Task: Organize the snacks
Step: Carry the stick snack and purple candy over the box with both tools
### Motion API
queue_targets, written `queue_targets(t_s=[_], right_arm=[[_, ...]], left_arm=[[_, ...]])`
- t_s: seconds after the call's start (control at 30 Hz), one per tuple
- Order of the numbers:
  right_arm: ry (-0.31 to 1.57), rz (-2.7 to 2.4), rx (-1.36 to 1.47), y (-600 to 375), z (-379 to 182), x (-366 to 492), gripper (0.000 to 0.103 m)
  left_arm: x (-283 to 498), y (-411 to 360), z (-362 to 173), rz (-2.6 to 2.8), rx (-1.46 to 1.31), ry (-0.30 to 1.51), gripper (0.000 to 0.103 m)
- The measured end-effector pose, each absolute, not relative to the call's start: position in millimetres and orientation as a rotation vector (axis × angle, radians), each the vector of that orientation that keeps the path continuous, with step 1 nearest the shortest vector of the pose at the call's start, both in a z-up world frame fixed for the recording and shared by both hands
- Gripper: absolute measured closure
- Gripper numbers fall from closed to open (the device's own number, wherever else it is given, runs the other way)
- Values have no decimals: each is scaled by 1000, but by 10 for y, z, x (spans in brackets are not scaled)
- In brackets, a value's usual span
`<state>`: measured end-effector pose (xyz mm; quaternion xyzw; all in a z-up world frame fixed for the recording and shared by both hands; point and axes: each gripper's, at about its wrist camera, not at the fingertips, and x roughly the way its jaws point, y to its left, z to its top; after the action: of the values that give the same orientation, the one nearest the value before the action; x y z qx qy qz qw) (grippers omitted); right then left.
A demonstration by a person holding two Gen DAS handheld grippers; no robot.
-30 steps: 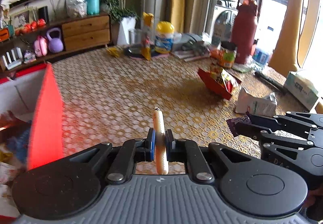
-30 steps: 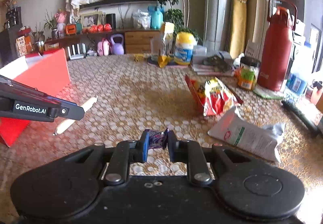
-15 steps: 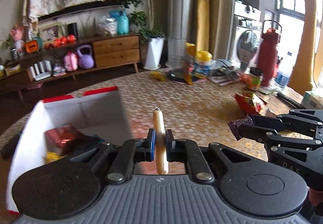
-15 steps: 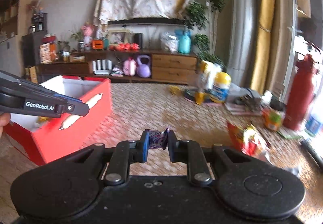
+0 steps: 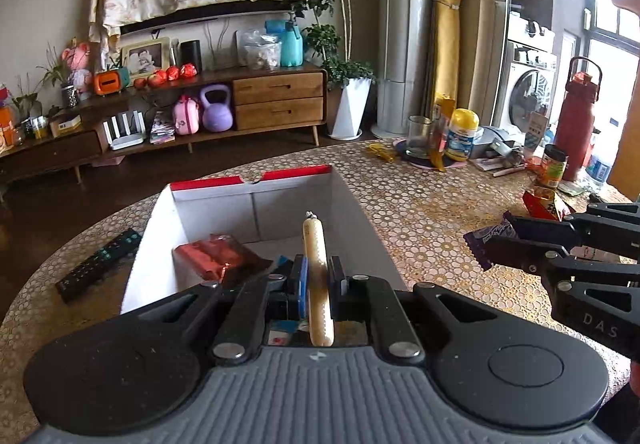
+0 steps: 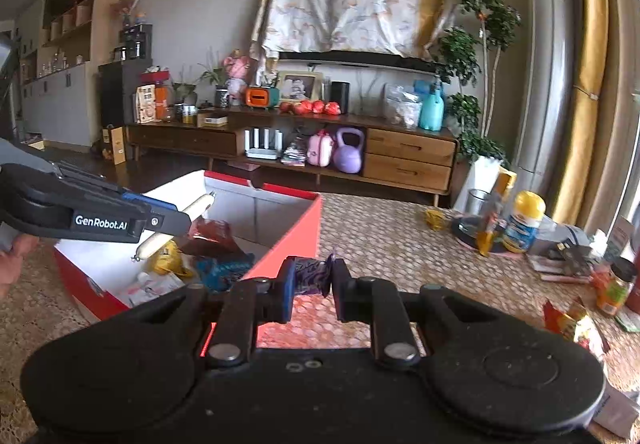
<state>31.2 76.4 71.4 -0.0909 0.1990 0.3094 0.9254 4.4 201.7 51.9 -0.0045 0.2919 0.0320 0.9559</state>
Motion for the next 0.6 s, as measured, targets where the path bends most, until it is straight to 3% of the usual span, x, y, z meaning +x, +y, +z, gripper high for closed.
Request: queue_targets(t_s=[0.6], right_arm=[[398,693,-222,1159,757,262,86]], left_arm=[[9,2305,462,92,-20,608,93]])
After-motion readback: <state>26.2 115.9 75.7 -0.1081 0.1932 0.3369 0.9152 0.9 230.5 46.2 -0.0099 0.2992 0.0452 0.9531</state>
